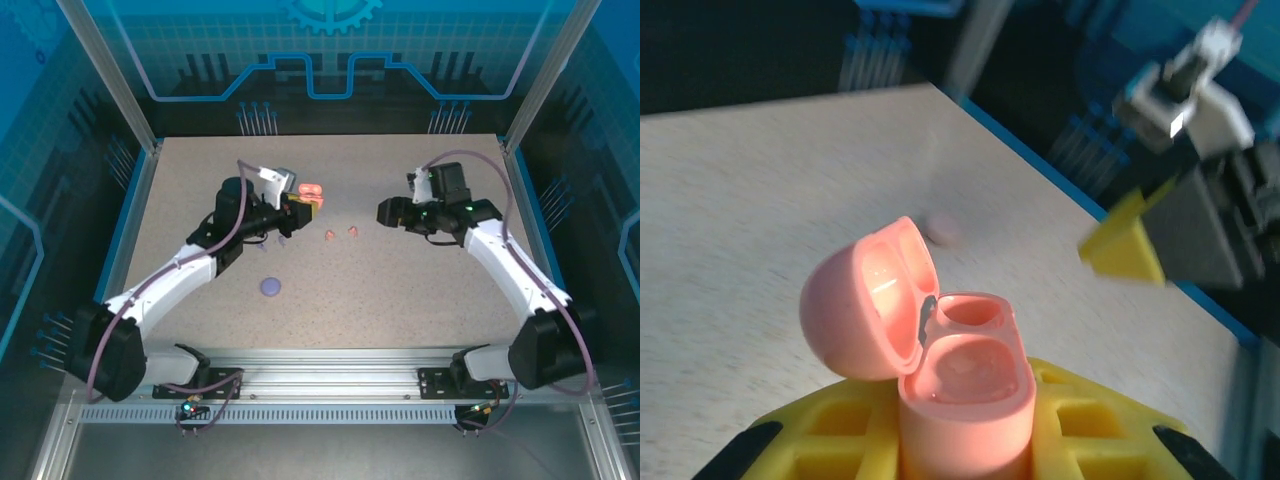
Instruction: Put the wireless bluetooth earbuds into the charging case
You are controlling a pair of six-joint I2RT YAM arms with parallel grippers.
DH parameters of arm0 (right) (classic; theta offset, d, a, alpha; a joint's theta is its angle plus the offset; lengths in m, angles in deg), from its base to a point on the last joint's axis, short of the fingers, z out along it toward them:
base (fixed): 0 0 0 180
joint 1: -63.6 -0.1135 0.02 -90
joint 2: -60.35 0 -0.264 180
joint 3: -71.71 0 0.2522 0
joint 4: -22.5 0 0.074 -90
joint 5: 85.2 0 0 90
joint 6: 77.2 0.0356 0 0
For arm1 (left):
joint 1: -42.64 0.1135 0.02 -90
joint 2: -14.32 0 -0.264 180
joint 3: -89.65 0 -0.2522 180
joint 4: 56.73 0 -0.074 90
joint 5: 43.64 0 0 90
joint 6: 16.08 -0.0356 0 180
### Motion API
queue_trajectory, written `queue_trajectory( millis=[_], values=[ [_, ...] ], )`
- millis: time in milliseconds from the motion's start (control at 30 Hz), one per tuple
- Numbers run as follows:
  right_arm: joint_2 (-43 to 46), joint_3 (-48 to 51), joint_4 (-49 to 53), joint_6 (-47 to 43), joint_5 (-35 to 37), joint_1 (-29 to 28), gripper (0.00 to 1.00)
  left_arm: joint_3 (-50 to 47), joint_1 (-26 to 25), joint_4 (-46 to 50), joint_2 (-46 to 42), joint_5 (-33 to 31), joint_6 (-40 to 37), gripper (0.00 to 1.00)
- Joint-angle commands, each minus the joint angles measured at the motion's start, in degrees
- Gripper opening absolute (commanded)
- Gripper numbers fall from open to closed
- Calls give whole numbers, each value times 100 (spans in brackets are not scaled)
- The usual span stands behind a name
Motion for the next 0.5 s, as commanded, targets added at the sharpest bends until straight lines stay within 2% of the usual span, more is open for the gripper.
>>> queue_trajectory(
  millis=[0, 200, 467],
  values=[
    [-457, -185, 174, 764, 788, -447, 68, -312, -52, -1638, -349, -1492, 267, 8],
    [-1459, -946, 546, 1696, 1787, -1248, 67, -658, -121, -2106, -778, -2340, -116, 6],
    [-2699, -2341, 1390, 2843, 2667, -1873, 66, -987, -118, -2860, -997, -3126, -569, 0]
  ],
)
